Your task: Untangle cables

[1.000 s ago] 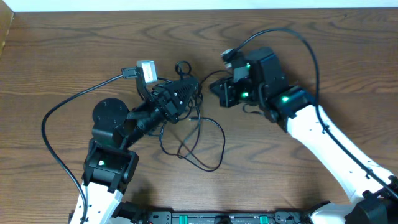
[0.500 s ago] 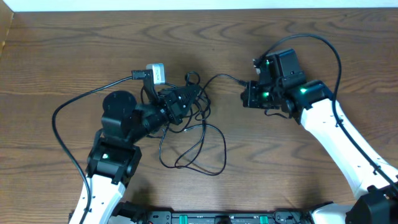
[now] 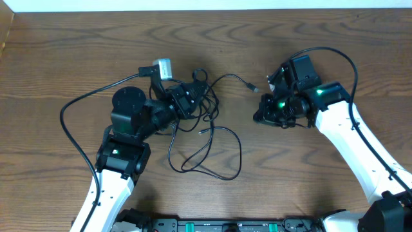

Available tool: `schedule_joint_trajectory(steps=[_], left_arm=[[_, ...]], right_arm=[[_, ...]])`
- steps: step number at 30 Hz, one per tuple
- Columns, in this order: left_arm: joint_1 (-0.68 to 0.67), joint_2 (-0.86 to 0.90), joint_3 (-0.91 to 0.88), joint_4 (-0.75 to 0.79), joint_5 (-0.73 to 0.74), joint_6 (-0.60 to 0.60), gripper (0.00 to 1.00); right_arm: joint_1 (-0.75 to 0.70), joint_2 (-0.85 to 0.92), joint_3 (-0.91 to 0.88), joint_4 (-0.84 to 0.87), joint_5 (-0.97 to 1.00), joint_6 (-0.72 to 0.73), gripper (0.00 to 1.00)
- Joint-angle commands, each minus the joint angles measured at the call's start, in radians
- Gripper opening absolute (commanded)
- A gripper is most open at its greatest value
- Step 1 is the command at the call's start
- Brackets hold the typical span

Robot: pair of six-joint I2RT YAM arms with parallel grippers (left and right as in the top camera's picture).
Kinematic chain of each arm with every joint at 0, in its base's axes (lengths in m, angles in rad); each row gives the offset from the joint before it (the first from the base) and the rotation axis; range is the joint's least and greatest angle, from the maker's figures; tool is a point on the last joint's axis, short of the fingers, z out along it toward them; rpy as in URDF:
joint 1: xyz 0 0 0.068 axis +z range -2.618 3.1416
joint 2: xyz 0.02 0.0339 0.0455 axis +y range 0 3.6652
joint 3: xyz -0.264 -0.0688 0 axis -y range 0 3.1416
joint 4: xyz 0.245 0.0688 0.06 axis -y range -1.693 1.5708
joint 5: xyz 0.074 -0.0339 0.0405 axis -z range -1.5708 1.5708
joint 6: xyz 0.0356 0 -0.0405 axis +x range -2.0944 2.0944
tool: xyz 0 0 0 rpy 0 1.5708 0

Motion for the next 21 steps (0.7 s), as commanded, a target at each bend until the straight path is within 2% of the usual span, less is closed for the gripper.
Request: schedule_joint_trajectory(steps=[1,11,14,21], left_arm=[[0.002,-0.002,0.008,0.01,-0.121,-0.168,0.08],[-0.016,-0.002,0.008,0.01,-0.18,-0.302,0.08],[-0.037,-0.002,0.008,0.01,-0.234,-0.372,0.08],[-0.066,-0.002,0.008,0.01,-0.282,-0.417,0.08]], right_arm=[[-0.002,0.0,0.001,-0.034,-0.072,-0.025,0.01],[-0.003,-0.075,0.001,-0.18,-0.119,-0.113,0.01],[-0.003,-0.15,0.001,-0.218,-0.114,-0.115,0.01],[-0.003,-0.352,0.001,-0.298,0.006,-0.098,0.01]])
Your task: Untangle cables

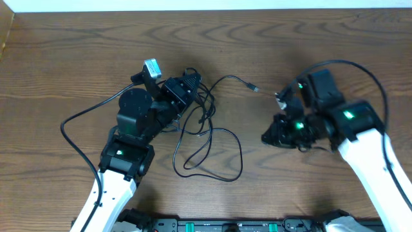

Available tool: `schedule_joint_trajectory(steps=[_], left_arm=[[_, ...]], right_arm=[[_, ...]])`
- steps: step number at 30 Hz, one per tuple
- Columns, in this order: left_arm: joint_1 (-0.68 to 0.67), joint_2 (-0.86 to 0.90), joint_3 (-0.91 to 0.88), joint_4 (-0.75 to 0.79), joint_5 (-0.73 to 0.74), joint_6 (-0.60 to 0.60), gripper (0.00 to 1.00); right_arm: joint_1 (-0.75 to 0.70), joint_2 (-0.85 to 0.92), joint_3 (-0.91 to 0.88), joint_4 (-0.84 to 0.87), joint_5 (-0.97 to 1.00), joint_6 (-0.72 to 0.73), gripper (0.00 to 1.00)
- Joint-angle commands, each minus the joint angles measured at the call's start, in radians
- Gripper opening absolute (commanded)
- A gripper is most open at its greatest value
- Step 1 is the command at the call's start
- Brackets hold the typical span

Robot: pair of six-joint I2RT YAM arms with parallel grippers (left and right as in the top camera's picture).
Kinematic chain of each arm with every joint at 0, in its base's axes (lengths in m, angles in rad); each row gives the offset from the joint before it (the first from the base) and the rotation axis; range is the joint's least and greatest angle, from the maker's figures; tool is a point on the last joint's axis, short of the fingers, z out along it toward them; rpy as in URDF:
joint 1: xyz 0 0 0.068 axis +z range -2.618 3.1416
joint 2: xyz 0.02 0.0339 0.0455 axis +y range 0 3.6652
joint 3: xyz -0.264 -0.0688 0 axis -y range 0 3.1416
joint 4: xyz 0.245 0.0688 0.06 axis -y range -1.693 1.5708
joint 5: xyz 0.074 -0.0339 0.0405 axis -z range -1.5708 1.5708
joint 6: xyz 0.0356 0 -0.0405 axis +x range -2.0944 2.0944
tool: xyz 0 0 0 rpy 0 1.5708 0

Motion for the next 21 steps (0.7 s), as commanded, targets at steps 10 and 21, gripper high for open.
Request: schedule_joint_trajectory(steps=[10,21], left_arm=[[-0.011,0.005,0.008,0.008,-0.074,-0.112,0.08],[-0.011,0.039,0.008,0.013,-0.09,-0.253,0.08]], right_arm=[[-0.003,-0.343,0.001,-0.042,0.312,0.082,0.18],[0.019,-0.336,-0.069,0.09,0.205,0.122,0.36]])
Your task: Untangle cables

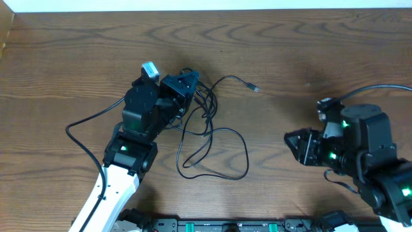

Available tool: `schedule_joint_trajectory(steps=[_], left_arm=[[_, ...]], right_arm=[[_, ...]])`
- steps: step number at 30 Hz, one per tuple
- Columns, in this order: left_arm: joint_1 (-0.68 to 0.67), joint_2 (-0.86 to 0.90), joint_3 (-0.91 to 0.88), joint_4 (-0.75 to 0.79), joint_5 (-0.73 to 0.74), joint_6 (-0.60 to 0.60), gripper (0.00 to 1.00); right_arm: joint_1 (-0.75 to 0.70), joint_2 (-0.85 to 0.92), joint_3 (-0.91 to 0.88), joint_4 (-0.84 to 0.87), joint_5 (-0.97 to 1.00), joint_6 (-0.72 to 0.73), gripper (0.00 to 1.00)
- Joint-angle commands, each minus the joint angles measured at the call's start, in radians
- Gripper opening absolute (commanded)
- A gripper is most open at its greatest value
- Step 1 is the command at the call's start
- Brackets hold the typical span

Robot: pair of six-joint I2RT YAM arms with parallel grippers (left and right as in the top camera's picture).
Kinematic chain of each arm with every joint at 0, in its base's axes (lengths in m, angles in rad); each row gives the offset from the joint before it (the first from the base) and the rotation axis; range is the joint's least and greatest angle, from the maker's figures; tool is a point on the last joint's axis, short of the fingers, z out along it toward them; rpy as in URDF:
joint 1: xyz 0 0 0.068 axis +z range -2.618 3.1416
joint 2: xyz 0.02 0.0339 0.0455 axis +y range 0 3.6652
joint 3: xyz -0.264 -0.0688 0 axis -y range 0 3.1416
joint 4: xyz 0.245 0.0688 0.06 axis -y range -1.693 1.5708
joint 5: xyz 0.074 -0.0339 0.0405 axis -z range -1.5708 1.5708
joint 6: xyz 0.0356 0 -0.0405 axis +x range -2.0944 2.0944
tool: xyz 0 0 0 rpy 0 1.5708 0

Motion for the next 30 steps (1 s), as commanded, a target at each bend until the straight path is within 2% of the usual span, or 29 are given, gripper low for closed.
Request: schedule_joint_trajectory(steps=[1,7,12,17,23,27,30], left_arm=[[-0.001,-0.002,0.008,0.014,-0.016,-0.08,0.08],[-0.001,-0.002,0.008,0.017,-0.058,-0.18,0.08],[-0.001,-0.002,0.008,0.017,-0.085,-0.3,0.08],[-0.001,-0.002,0.008,0.017,-0.084,-0.32,0.08],[-0.001,-0.002,0.008,0.017,-0.095,-0.32,0.08],[-0.001,-0.002,0.008,0.017,-0.1,-0.32,0.08],[-0.001,-0.002,0.008,0.018,-0.1,-0.32,0.08]], right_arm=[[0.024,0.02,-0.068,0.084,-0.084,0.02,0.37],[0.061,0.061,-0.221,0.364,-0.341,0.016,0.43],[0.128,0.126,-0.369,0.693,-0.51,0.047,0.5],[0.187,0.204,-0.435,0.904,-0.51,0.156,0.58],[0.261,0.33,-0.438,1.102,-0.459,0.222,0.58],[0.319,0.407,-0.438,1.183,-0.377,0.322,0.58],[0.377,0.475,-0.438,1.258,-0.369,0.342,0.58]])
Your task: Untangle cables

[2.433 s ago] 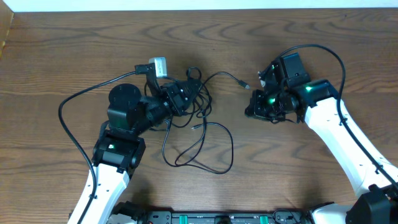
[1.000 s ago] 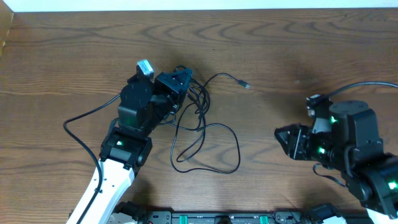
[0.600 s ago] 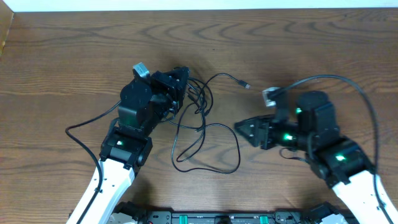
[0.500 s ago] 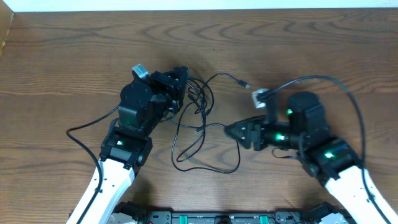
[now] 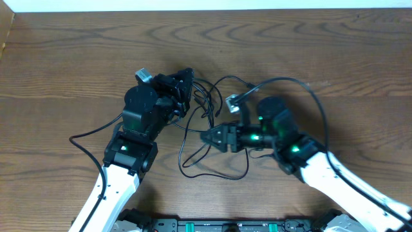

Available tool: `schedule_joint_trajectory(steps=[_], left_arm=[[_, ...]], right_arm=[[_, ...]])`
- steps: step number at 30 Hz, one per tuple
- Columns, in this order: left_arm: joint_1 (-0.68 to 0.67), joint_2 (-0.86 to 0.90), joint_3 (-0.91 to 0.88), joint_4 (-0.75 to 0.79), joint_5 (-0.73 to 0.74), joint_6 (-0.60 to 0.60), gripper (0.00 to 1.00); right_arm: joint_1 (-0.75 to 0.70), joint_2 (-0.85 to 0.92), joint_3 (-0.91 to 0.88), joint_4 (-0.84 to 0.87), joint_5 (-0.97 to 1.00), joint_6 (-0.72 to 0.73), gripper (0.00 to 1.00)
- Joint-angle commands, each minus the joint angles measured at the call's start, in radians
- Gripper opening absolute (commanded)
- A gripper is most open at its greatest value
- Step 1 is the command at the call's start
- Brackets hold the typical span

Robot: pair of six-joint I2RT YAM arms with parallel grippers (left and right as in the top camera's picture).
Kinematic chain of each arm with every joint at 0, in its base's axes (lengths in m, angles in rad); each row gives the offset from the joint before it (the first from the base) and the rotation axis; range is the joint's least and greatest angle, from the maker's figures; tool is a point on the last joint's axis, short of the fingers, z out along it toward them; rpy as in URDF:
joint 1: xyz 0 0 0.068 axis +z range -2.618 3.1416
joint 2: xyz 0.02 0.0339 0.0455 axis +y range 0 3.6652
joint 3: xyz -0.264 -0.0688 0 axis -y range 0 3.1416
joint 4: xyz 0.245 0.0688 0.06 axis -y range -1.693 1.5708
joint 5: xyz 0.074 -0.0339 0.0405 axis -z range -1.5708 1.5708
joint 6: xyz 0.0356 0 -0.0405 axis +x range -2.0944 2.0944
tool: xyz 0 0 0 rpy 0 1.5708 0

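Observation:
A thin black cable (image 5: 239, 143) lies in loose loops at the middle of the wooden table (image 5: 322, 38). Its bunched, tangled part (image 5: 205, 96) is at the upper left, and one plug end (image 5: 252, 86) trails off to the upper right. My left gripper (image 5: 187, 82) sits on the left side of the tangle and looks shut on strands there. My right gripper (image 5: 205, 136) points left over the upper part of the big loop, low to the table, its fingers slightly apart and nothing seen between them.
The left arm's own thick black lead (image 5: 90, 132) curves over the table at the left. The right arm's lead (image 5: 309, 96) arches above its wrist. The table's far edge (image 5: 206, 9) runs along the top, and a black rail (image 5: 212, 225) along the bottom.
My right arm has come in from the right side of the table to the middle, and its gripper is now over the cable loop. The left gripper has shifted slightly up, still at the tangle.
First my left gripper was at the tangle and my right gripper near the plug end. The right arm then stood further right and lower at each moment, while the left gripper moved the tangle up a little. Now the right gripper is over the loops.

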Motion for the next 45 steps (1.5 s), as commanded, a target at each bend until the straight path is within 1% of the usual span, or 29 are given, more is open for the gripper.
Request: schedule_joint_trajectory(steps=[1,4,9,14,15,25,29,30,32,33,35,39,41,42,43,45], left_arm=[[-0.002,-0.003,0.008,0.008,-0.017,-0.006,0.08],[-0.002,-0.003,0.008,0.007,-0.017,-0.001,0.08],[-0.002,-0.003,0.008,0.007,-0.016,0.003,0.08],[-0.002,-0.003,0.008,0.007,-0.017,0.002,0.08],[-0.002,-0.003,0.008,0.007,-0.016,0.002,0.08],[-0.002,-0.003,0.008,0.007,-0.016,0.002,0.08],[-0.002,-0.003,0.008,0.007,-0.016,0.002,0.08],[-0.002,-0.003,0.008,0.007,-0.016,0.002,0.08],[-0.002,-0.003,0.008,0.007,-0.016,0.002,0.08],[-0.002,-0.003,0.008,0.007,-0.016,0.002,0.08],[-0.002,-0.003,0.008,0.007,-0.016,0.002,0.08],[-0.002,-0.003,0.008,0.007,-0.016,0.002,0.08],[-0.002,-0.003,0.008,0.007,-0.015,0.002,0.08],[-0.002,-0.003,0.008,0.007,-0.015,0.002,0.09],[-0.002,-0.003,0.008,0.007,-0.015,0.002,0.08],[-0.002,-0.003,0.008,0.007,-0.015,0.002,0.08]], right_arm=[[0.063,0.064,-0.004,0.053,0.039,0.063,0.58],[0.103,0.12,-0.004,0.104,0.039,0.063,0.6],[0.121,0.178,-0.003,0.167,0.041,0.065,0.62],[0.121,0.187,-0.003,0.213,0.054,0.071,0.63],[0.124,0.187,-0.003,0.234,0.064,0.071,0.66],[0.185,0.188,-0.003,0.297,0.262,0.071,0.73],[0.215,0.188,-0.003,0.327,0.338,0.071,0.74],[0.231,0.189,-0.003,0.326,0.409,0.074,0.72],[0.247,0.193,-0.003,0.328,0.475,0.086,0.7],[0.261,0.202,-0.003,0.337,0.53,0.135,0.7],[0.274,0.217,-0.003,0.361,0.559,0.169,0.67],[0.297,0.266,-0.003,0.436,0.557,0.168,0.6],[0.307,0.291,-0.003,0.452,0.554,0.169,0.53],[0.311,0.301,-0.003,0.454,0.554,0.169,0.47],[0.312,0.308,-0.003,0.454,0.55,0.169,0.38],[0.315,0.32,-0.003,0.457,0.537,0.168,0.29]])
